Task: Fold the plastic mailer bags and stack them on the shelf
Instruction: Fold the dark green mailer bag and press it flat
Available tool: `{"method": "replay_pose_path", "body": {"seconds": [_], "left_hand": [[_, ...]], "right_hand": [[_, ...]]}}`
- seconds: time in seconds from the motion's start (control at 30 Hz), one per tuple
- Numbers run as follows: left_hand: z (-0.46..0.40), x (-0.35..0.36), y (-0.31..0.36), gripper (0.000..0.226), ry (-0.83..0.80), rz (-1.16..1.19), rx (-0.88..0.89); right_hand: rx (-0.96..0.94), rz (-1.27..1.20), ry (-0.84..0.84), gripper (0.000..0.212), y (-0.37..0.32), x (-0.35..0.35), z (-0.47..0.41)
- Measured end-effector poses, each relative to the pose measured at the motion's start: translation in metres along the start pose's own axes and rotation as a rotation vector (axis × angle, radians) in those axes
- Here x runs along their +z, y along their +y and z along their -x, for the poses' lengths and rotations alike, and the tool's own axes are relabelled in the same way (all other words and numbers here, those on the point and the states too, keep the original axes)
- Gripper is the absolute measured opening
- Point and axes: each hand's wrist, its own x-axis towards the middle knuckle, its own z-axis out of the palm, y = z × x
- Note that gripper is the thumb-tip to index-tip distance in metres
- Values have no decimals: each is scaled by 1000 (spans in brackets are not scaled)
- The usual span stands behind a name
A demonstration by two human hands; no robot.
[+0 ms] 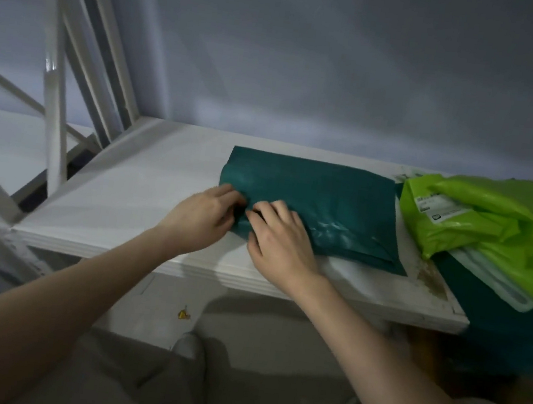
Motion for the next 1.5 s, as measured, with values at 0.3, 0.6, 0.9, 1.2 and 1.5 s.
{"method": "replay_pose_path", "body": {"seconds": [0.3, 0.6, 0.9, 1.2, 1.5], "left_hand": [[20, 19, 7, 61, -81, -259, 78], [3, 41, 27, 73, 6, -328, 89], [-25, 24, 19, 51, 96, -463, 268], [-27, 32, 19, 74, 116, -425, 312], [-28, 36, 14, 58, 190, -456, 343]], "right_hand": [[36, 89, -138, 65, 0, 7, 12], [83, 72, -190, 66, 18, 9, 13], [49, 91, -94, 65, 35, 16, 9], [-71, 164, -81, 58, 64, 9, 17], [4, 218, -167, 71, 81, -5, 31]]}}
